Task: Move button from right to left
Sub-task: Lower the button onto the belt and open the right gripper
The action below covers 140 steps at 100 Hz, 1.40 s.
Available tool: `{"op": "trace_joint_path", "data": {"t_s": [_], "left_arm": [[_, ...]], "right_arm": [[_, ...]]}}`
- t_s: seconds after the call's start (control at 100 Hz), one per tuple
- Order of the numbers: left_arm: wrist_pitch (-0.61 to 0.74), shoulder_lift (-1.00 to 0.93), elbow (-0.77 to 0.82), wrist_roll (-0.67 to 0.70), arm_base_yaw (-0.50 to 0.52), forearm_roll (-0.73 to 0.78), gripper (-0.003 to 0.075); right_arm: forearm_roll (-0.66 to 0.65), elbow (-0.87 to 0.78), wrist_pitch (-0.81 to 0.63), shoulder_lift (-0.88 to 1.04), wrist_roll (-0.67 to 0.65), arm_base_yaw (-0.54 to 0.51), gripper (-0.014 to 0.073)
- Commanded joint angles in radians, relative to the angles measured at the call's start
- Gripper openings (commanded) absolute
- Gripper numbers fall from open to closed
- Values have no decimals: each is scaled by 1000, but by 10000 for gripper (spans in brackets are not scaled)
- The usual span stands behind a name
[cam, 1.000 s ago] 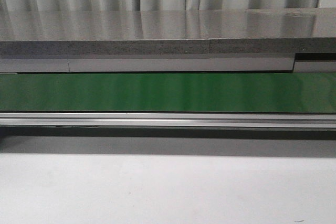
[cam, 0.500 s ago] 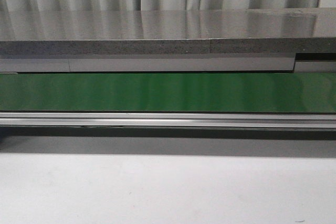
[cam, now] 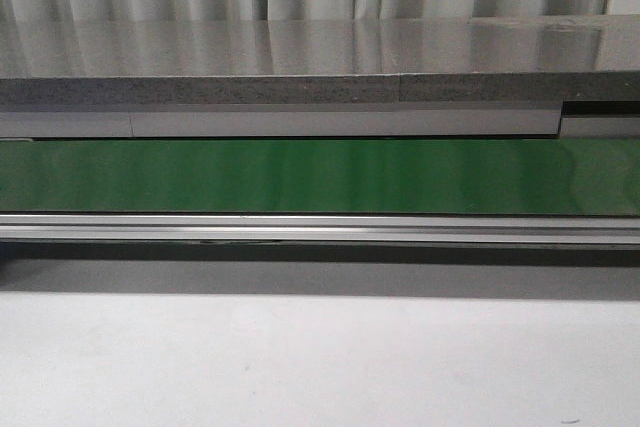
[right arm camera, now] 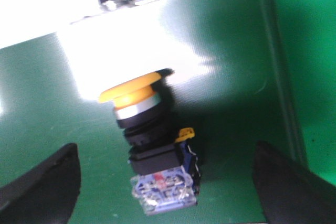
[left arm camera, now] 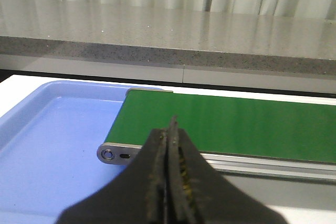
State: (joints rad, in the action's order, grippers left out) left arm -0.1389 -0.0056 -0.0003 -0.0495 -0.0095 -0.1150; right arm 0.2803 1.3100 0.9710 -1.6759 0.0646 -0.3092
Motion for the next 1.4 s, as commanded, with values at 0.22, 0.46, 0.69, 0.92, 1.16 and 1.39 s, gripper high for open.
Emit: {"op": "trace_joint_path", "data": {"t_s": [0.22,0.46,0.69,0.92,1.16,1.39], "left_arm": [[80,-29,44,11,4,-1,-20],[80,-29,44,11,4,-1,-20],[80,-29,44,11,4,-1,-20],[80,-29,44,11,4,-1,-20],[80,-29,44,11,4,-1,-20],[80,-29,44,11,4,-1,-20]], "right_arm": [[7,0,27,195,125,46,517],[-74,-116,-27,354,125,87,-68],[-108,-271,-111,527,125,90,-60],[-144,-407,-185,709,125,90,-60],[-151,-515,-238,852,124,95,-60],[-190,-590,-268,950,76,153,-60]]}}
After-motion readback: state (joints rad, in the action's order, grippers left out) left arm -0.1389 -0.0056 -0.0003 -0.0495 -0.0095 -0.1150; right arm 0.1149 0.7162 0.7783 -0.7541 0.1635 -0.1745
